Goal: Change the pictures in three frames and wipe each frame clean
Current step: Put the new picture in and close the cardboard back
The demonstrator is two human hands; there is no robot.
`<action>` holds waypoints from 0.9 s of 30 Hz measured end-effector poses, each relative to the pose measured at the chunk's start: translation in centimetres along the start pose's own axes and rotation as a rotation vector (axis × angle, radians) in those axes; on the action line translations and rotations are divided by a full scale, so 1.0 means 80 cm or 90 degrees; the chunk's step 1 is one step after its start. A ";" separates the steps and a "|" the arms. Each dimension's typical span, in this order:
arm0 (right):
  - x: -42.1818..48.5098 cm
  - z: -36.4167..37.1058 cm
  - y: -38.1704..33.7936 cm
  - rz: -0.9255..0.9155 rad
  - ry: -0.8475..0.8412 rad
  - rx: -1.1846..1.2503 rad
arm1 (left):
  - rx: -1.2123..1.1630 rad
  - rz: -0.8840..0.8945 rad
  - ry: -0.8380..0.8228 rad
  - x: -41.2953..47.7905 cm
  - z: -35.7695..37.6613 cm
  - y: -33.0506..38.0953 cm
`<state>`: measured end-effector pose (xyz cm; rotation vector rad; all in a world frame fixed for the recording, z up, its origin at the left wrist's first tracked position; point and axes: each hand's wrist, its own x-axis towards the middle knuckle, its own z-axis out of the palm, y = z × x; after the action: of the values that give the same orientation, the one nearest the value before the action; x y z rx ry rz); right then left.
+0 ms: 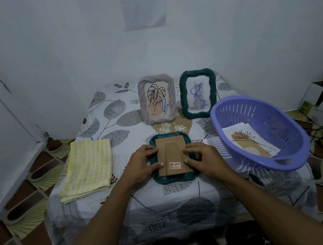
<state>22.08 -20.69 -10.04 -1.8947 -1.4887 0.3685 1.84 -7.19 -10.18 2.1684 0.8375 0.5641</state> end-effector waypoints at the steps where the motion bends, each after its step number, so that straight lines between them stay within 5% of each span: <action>1: 0.001 0.002 -0.001 -0.004 0.000 -0.014 | 0.003 0.000 0.001 0.000 0.000 -0.001; 9: 0.030 0.008 -0.004 0.013 0.003 -0.109 | 0.184 0.036 0.010 0.020 -0.006 -0.003; 18: 0.081 0.007 0.007 0.069 0.019 -0.094 | 0.089 0.049 0.099 0.049 0.010 -0.015; 27: 0.085 0.013 0.015 0.078 0.017 -0.075 | 0.098 -0.017 0.023 0.066 0.009 -0.014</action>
<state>24.37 -14.09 -10.29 -2.0820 -1.4072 0.3165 5.49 -3.21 -10.80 2.2885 0.9549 0.5427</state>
